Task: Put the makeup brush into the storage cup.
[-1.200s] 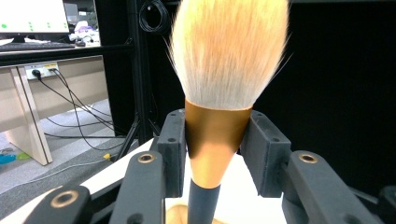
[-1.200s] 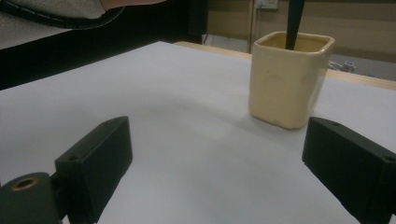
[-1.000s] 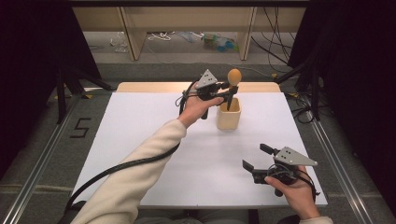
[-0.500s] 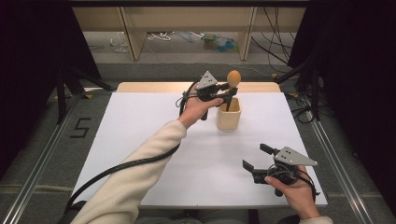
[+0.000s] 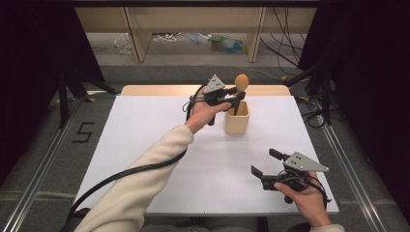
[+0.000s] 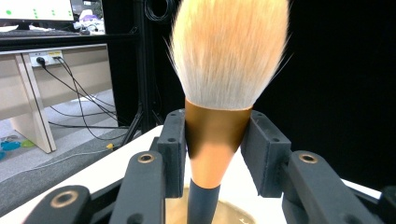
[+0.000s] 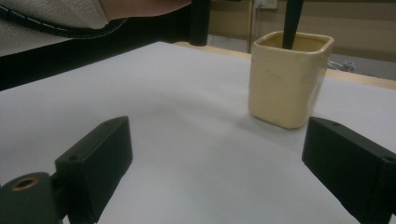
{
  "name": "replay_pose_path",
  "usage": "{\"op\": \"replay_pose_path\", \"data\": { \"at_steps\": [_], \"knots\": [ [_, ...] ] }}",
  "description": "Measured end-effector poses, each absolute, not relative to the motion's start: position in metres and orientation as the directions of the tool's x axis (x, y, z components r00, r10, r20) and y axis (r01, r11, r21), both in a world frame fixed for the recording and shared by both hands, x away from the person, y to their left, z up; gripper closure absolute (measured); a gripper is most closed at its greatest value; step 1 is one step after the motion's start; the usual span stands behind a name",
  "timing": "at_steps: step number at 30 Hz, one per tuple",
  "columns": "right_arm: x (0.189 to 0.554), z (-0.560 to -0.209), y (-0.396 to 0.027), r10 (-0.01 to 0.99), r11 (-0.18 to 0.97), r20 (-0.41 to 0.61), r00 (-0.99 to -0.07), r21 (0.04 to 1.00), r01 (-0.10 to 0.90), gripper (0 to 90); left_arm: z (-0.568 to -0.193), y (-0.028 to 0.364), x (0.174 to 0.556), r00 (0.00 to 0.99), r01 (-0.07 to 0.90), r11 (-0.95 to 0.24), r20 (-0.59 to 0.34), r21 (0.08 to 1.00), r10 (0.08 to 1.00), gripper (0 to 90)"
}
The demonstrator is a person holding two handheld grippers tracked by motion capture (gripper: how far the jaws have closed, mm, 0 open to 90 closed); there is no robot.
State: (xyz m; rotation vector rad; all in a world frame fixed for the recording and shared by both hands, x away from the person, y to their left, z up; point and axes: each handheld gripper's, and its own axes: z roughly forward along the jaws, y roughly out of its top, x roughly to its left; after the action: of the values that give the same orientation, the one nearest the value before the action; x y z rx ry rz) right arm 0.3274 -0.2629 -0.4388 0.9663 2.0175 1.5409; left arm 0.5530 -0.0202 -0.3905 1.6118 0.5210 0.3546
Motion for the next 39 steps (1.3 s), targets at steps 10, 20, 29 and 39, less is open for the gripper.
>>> {"op": "replay_pose_path", "data": {
  "at_steps": [10,20,29,39],
  "knots": [
    [0.3276,-0.4389,-0.2629,0.736,0.141,0.083,-0.672,0.952,0.272,9.6,-0.3925,-0.0193,0.5538,0.84,0.128,-0.054,-0.08,0.99,0.537,61.9],
    [0.3276,-0.4389,-0.2629,0.736,0.142,0.082,-0.672,0.952,0.272,9.6,-0.3941,-0.021,0.5537,0.843,0.135,-0.053,-0.087,0.989,0.532,61.9],
    [0.3283,-0.439,-0.2633,0.738,0.145,0.071,-0.672,0.955,0.26,9.6,-0.3957,-0.0208,0.5546,0.841,0.142,-0.052,-0.093,0.988,0.533,61.8],
    [0.3275,-0.4389,-0.263,0.737,0.141,0.083,-0.671,0.952,0.272,9.6,-0.3974,-0.0213,0.5552,0.844,0.15,-0.058,-0.098,0.987,0.528,61.8]
  ]
}}
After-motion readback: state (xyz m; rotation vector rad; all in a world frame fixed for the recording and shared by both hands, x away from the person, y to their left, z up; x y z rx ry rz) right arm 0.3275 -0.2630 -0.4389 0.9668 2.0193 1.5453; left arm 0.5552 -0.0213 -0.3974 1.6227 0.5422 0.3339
